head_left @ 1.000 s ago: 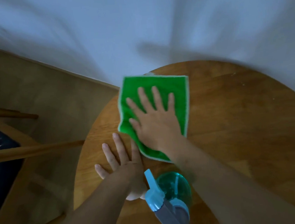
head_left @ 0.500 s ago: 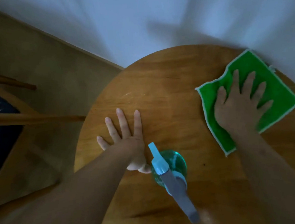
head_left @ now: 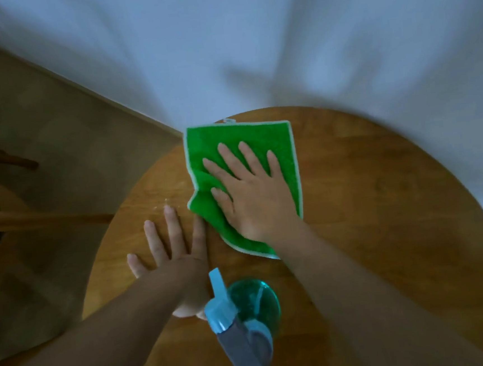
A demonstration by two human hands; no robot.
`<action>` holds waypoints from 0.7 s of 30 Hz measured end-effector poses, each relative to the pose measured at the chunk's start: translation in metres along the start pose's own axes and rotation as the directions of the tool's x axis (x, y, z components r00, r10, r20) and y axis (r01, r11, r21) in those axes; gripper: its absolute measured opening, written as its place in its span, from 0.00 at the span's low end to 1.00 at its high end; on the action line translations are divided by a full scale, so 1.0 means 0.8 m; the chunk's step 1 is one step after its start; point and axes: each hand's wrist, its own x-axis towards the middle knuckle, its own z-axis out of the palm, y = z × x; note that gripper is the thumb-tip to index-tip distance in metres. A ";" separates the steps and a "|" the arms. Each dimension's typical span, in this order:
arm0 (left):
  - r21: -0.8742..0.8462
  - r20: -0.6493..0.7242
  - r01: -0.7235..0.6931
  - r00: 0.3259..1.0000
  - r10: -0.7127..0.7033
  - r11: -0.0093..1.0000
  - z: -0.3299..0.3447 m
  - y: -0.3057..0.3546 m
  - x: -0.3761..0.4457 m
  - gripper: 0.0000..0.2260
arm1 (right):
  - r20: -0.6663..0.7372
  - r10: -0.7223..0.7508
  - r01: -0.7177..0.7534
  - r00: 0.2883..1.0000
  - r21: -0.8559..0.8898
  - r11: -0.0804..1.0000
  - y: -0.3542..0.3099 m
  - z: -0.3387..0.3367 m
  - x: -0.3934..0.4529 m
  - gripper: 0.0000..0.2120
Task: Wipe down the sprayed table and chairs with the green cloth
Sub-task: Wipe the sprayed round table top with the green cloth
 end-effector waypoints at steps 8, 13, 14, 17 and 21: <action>-0.063 0.187 -0.102 0.976 0.113 0.993 -0.030 0.000 -0.023 0.65 | -0.001 0.780 -0.775 0.625 0.123 0.620 0.132 -0.010 -0.107 0.34; -0.069 0.190 -0.085 0.977 0.096 0.994 -0.030 -0.001 -0.021 0.63 | 0.033 0.867 -0.863 0.497 0.124 0.490 0.115 -0.014 -0.067 0.37; -0.069 0.188 -0.087 0.977 0.099 0.994 -0.029 -0.001 -0.020 0.62 | 0.019 0.838 -0.835 0.545 0.104 0.540 0.107 -0.014 -0.049 0.36; -0.074 0.177 -0.090 0.979 0.102 0.993 -0.027 -0.001 -0.019 0.62 | -0.013 0.633 -0.631 0.774 0.060 0.773 0.063 -0.010 0.006 0.33; -0.068 0.176 -0.090 0.979 0.101 0.994 -0.025 -0.001 -0.018 0.64 | 0.000 0.218 -0.218 0.976 -0.015 0.976 0.000 -0.004 0.043 0.30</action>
